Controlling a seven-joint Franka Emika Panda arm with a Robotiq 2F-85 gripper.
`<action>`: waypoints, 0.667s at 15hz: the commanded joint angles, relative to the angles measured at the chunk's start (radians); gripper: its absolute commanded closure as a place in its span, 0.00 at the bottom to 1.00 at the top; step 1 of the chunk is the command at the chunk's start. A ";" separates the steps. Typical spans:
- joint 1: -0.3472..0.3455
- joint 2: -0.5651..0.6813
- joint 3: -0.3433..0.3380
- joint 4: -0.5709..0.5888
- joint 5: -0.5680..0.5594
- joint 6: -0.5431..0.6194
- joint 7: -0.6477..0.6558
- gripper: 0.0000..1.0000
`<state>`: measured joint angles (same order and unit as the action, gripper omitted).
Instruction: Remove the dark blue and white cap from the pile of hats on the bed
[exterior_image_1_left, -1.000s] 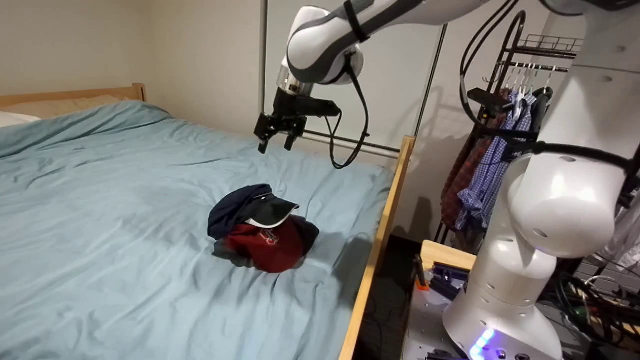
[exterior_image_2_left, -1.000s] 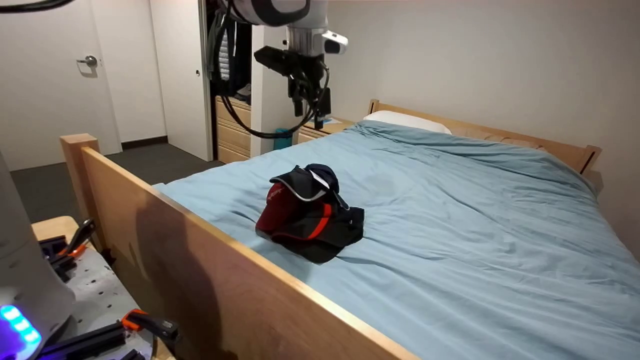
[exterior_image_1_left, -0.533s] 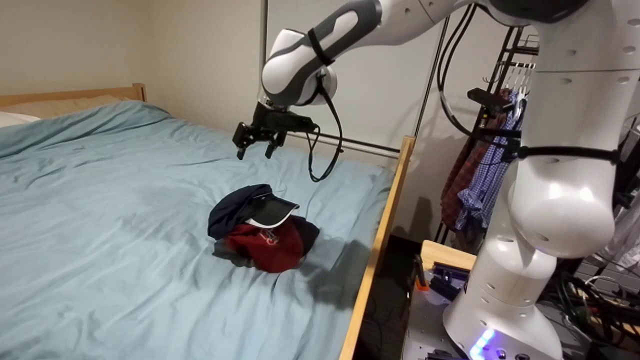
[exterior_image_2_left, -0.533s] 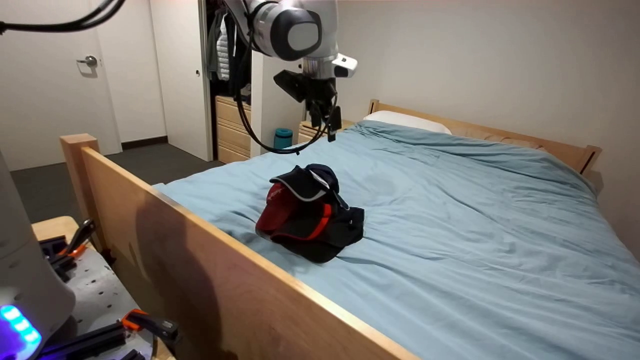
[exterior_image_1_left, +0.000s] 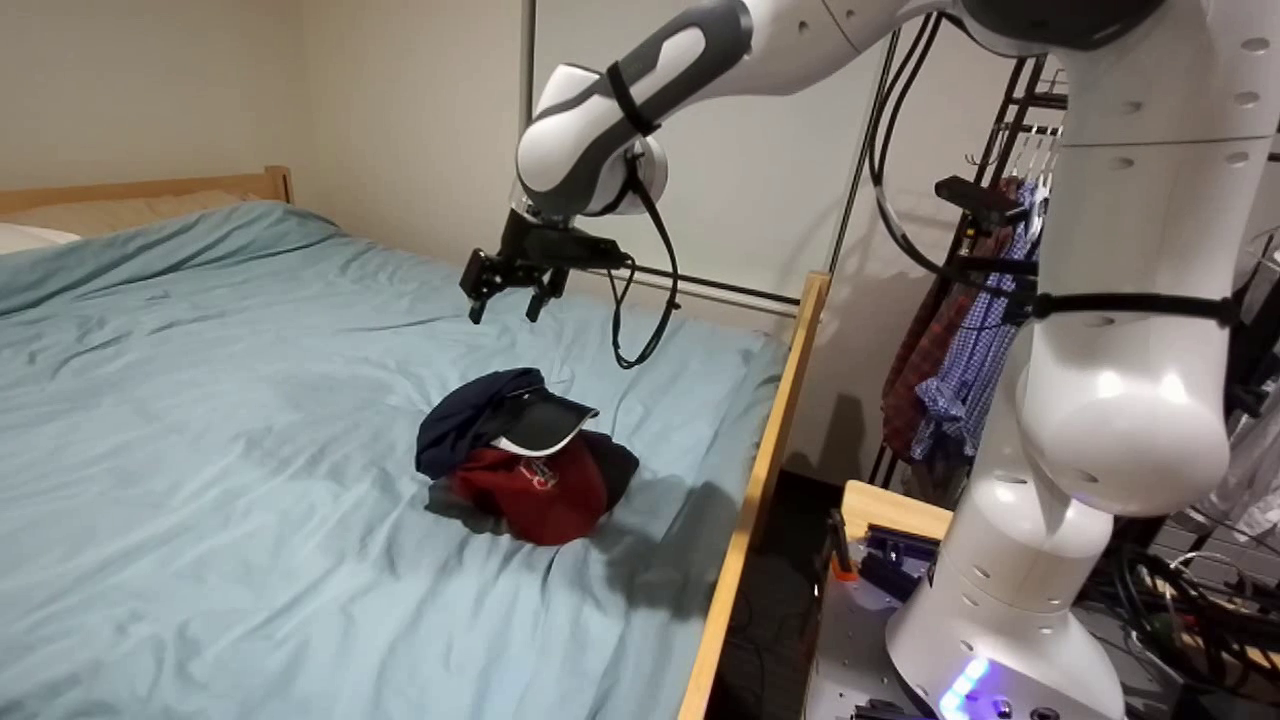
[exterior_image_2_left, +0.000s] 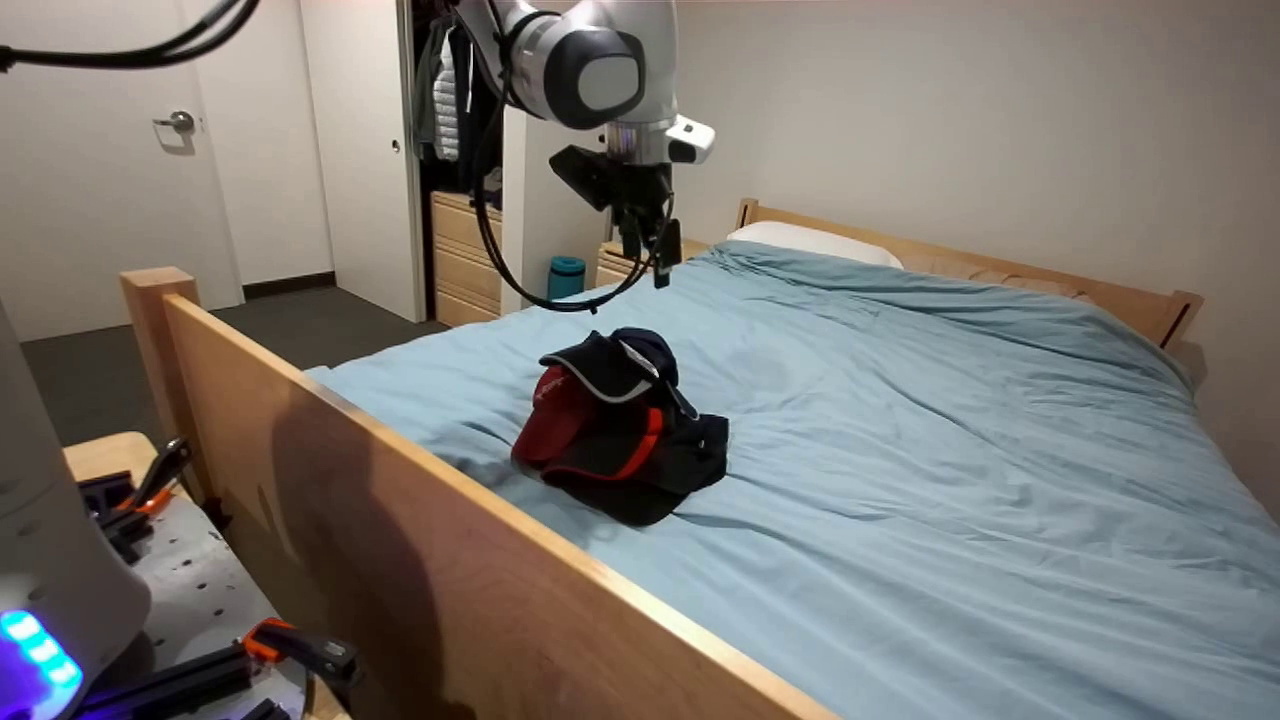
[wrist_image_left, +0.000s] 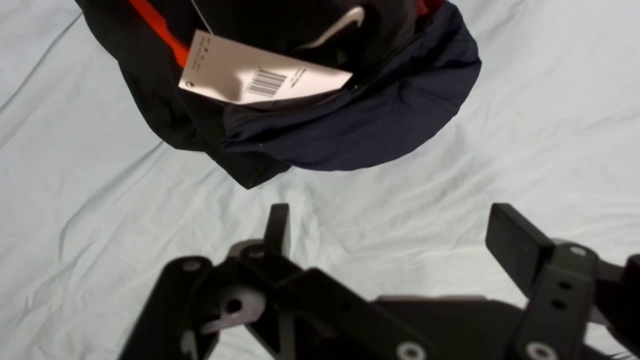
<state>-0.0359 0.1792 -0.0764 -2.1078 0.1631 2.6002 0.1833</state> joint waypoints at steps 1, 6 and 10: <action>-0.015 0.066 0.019 0.050 0.063 -0.014 0.004 0.00; -0.025 0.181 0.028 0.129 0.129 -0.002 0.027 0.00; -0.031 0.258 0.031 0.197 0.152 -0.048 0.041 0.00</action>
<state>-0.0445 0.3812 -0.0637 -1.9770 0.2883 2.5938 0.1987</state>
